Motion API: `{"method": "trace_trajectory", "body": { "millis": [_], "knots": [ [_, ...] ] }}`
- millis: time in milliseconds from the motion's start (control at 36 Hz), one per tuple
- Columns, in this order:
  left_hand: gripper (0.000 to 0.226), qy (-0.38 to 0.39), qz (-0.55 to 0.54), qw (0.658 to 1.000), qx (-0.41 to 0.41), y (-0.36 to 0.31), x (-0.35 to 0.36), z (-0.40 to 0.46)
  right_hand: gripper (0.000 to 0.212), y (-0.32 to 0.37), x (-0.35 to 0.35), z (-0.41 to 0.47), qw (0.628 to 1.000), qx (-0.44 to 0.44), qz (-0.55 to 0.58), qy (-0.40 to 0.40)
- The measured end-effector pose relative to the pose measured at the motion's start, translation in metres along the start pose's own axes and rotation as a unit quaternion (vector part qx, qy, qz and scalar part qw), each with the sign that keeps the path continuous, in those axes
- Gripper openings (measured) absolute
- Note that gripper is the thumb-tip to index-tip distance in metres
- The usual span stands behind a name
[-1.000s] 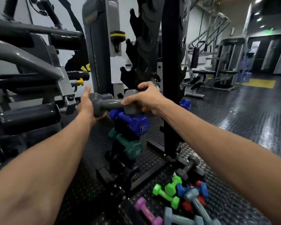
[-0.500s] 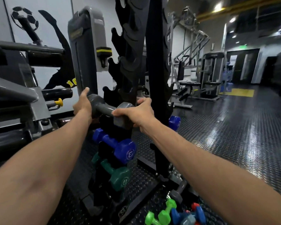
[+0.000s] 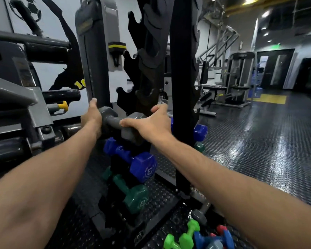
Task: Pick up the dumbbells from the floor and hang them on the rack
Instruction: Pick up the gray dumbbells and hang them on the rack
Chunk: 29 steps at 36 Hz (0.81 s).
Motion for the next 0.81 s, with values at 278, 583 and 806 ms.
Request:
{"method": "trace_trajectory", "body": {
  "millis": [278,583,806],
  "knots": [
    [0.114,0.002,0.105,0.994,-0.015,-0.017,0.037,0.012,0.095,-0.017,-0.020,0.012,0.994,0.064,0.085,-0.015],
    [0.089,0.128,0.069,0.989,-0.035,0.015,0.048,0.025,0.093,-0.031,-0.018,0.010,0.995,0.080,0.048,0.043],
    [0.091,0.003,0.177,0.984,-0.001,0.054,0.026,-0.005,0.080,-0.057,-0.002,-0.004,0.993,0.043,0.106,0.011]
  ]
}}
Point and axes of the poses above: each hand's wrist, its own z-axis towards the middle knuckle, its own x-axis out of the palm, y = z × x, the point moved 4 cm from there along z, towards the middle knuckle, and after that the axes turned 11 degrees about y, right-handed, at the moved point
